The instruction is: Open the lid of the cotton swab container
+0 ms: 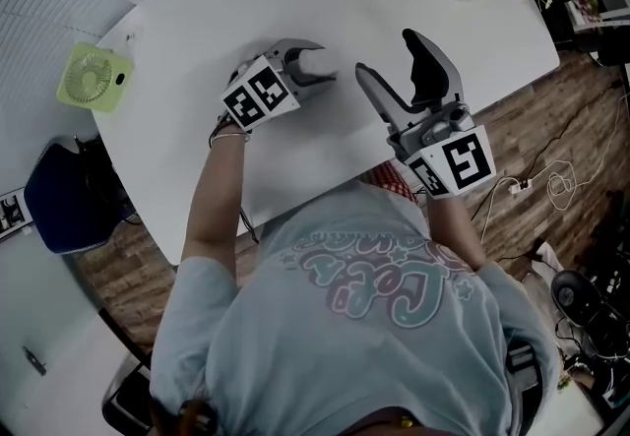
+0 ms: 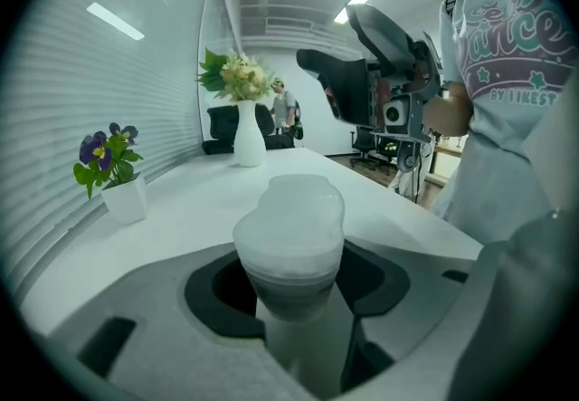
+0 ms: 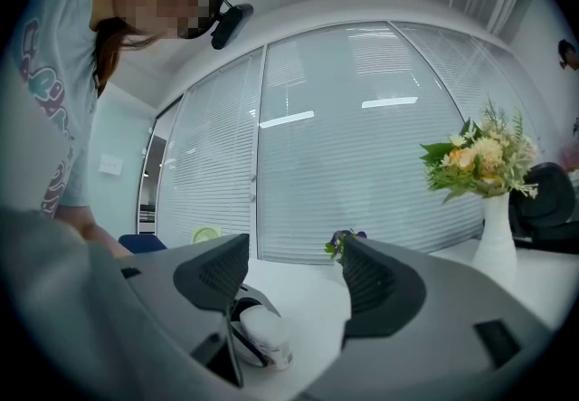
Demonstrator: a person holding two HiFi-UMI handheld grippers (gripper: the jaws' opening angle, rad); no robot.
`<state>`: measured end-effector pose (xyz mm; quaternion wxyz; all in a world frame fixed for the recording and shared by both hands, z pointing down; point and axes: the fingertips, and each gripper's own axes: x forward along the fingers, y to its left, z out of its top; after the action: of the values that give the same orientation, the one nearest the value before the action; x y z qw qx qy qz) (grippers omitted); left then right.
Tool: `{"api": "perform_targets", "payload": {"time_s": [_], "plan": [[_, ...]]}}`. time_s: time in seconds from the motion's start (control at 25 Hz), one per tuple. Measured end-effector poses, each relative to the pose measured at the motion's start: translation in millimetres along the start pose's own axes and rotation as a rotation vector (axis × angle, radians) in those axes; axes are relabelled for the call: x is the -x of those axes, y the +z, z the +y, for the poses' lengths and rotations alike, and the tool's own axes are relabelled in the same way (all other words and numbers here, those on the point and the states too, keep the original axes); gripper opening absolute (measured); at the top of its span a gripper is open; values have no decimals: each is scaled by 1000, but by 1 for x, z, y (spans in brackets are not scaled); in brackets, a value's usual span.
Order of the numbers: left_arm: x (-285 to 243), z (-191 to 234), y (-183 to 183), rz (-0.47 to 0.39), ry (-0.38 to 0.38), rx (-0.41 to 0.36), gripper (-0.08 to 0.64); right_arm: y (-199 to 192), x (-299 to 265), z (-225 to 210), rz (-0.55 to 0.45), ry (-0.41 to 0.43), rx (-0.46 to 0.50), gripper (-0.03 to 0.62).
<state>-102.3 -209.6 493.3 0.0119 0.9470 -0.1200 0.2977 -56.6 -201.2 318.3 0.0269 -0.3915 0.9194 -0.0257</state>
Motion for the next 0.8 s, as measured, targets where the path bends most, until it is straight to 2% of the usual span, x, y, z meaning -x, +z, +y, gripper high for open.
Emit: {"api": "perform_targets", "payload": {"time_s": [0.44, 0.8], "plan": [[5, 0, 2, -18, -8, -2, 199, 9, -3, -4, -24, -12, 13, 314], [14, 1, 4, -33, -22, 19, 198, 10, -9, 5, -7, 41, 32, 313]]}}
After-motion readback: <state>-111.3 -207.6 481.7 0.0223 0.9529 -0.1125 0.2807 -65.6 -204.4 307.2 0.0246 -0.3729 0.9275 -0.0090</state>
